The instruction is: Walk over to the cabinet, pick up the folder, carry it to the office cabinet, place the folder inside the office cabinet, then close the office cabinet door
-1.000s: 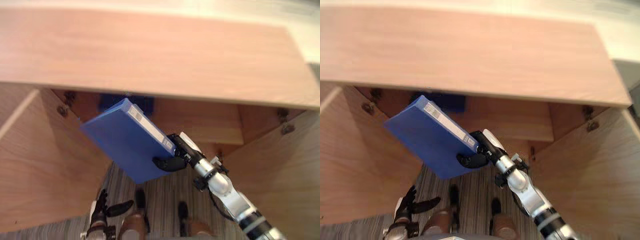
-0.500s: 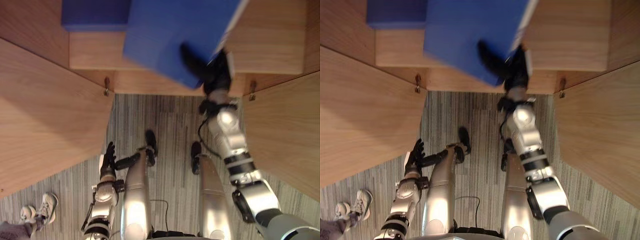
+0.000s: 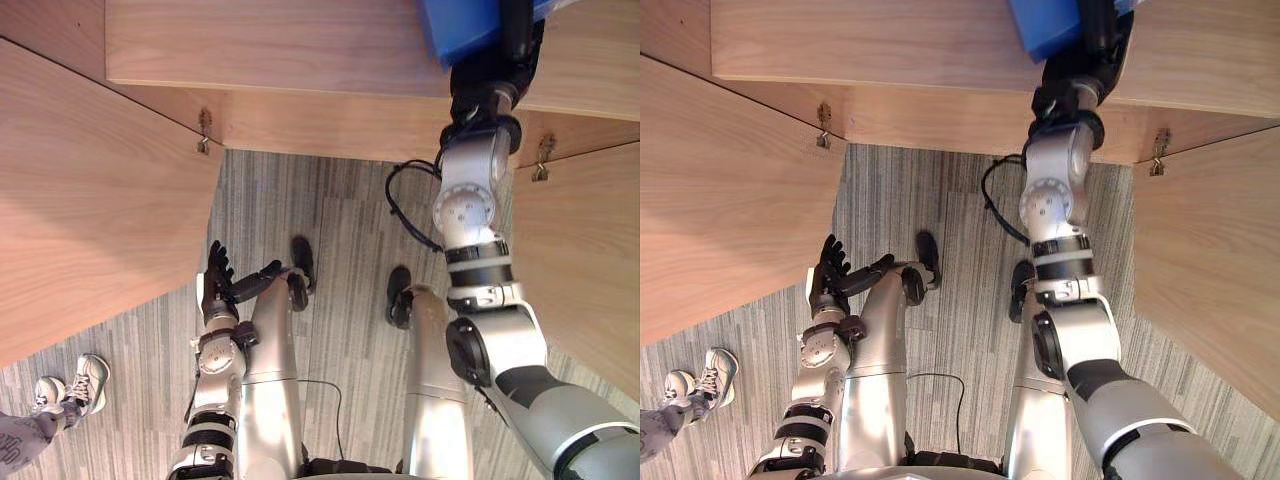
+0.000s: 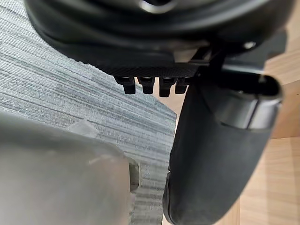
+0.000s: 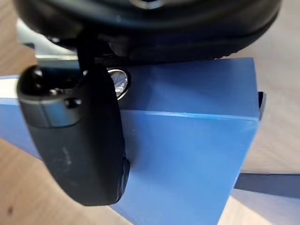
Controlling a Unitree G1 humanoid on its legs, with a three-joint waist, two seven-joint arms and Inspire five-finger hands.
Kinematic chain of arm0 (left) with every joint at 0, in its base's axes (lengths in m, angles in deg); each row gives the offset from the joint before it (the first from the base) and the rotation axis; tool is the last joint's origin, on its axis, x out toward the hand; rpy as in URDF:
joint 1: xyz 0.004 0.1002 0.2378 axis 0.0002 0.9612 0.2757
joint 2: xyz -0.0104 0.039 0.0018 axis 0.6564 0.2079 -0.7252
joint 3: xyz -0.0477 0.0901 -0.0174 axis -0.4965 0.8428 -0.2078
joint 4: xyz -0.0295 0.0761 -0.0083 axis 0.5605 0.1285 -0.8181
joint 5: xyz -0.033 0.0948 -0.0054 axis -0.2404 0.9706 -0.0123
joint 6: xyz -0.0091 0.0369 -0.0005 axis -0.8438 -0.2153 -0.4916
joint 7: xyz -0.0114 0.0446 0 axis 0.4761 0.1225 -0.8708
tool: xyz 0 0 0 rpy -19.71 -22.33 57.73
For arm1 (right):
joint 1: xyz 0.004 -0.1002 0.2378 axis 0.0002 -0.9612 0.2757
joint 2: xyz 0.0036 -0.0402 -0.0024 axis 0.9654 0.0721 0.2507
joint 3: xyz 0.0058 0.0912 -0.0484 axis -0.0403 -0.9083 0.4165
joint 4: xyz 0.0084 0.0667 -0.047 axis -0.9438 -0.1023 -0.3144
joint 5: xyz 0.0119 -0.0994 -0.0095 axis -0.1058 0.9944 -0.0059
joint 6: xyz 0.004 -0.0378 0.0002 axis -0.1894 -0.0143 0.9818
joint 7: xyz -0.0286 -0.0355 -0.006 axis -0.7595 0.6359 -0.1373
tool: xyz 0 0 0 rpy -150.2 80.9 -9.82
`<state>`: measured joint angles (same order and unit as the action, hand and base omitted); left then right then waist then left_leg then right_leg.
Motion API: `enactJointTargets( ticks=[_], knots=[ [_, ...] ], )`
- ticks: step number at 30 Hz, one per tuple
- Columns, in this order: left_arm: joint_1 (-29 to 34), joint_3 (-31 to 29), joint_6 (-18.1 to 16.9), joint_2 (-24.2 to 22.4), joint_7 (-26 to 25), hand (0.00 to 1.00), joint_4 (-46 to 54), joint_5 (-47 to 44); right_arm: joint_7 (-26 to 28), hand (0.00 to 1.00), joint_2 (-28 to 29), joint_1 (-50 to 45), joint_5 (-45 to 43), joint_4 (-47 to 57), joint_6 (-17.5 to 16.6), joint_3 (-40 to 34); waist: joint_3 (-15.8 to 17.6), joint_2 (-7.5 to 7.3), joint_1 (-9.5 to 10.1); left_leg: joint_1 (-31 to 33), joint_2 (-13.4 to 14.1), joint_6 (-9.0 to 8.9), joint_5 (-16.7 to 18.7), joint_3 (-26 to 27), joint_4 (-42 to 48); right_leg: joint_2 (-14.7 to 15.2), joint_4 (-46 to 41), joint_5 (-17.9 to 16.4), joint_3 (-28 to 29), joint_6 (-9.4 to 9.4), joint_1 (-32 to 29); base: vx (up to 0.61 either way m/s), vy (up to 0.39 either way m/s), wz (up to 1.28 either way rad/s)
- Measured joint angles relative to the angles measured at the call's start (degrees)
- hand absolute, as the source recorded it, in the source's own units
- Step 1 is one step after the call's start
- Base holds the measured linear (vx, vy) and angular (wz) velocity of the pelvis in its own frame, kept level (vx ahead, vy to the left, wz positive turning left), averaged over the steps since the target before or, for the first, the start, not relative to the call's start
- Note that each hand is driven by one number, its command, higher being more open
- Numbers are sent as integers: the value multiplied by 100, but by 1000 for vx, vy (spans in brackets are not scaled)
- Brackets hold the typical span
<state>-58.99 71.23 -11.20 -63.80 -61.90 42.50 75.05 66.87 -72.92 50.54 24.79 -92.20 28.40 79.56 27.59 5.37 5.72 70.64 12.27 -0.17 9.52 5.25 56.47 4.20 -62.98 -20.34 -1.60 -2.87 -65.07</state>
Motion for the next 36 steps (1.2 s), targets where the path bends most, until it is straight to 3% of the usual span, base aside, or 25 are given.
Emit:
enactJointTargets(
  ticks=[4,9,21,28,33,34,36],
  knots=[
    [-2,0,1,4,-2,100,-9,-73,1,100,-60,491,-309,-475,53,56,-1,-1,-4,19,0,1,-1,-14,-10,0,23,-2,-21,0,0,0,0,0],
    [-13,0,7,5,0,100,-40,-151,32,100,-207,997,-377,-1021,371,554,-5,-3,-2,33,1,37,-23,-26,-11,4,43,-2,-42,0,4,0,0,0],
    [-34,-11,30,42,16,100,-266,-205,424,100,-471,1009,-267,-1048,462,1052,-38,-26,-58,-119,1,48,-30,-37,-101,10,187,5,-91,5,208,0,0,0],
    [-30,16,28,163,75,100,-480,-201,953,100,-1189,435,1031,-712,532,1782,-55,-60,-201,-347,0,79,-55,34,-337,16,469,37,-102,-12,442,19,-6,0],
    [-19,75,-31,260,253,100,-689,-189,1477,100,-2226,-9,2692,-740,693,2620,-61,-72,-283,-535,-45,79,-110,74,-583,62,680,50,-144,-9,627,32,-24,5],
    [-17,119,-33,303,282,100,-736,-185,1606,0,-2437,-8,3131,-740,697,2816,-66,-82,-296,-594,-45,76,-119,103,-638,66,727,64,-138,-13,668,0,0,0],
    [-17,144,-37,337,311,100,-870,-173,1713,0,-2617,-20,3887,-746,704,3022,-73,-97,-324,-690,-45,74,-121,165,-714,96,789,77,-154,-5,746,0,0,0]
  ],
)
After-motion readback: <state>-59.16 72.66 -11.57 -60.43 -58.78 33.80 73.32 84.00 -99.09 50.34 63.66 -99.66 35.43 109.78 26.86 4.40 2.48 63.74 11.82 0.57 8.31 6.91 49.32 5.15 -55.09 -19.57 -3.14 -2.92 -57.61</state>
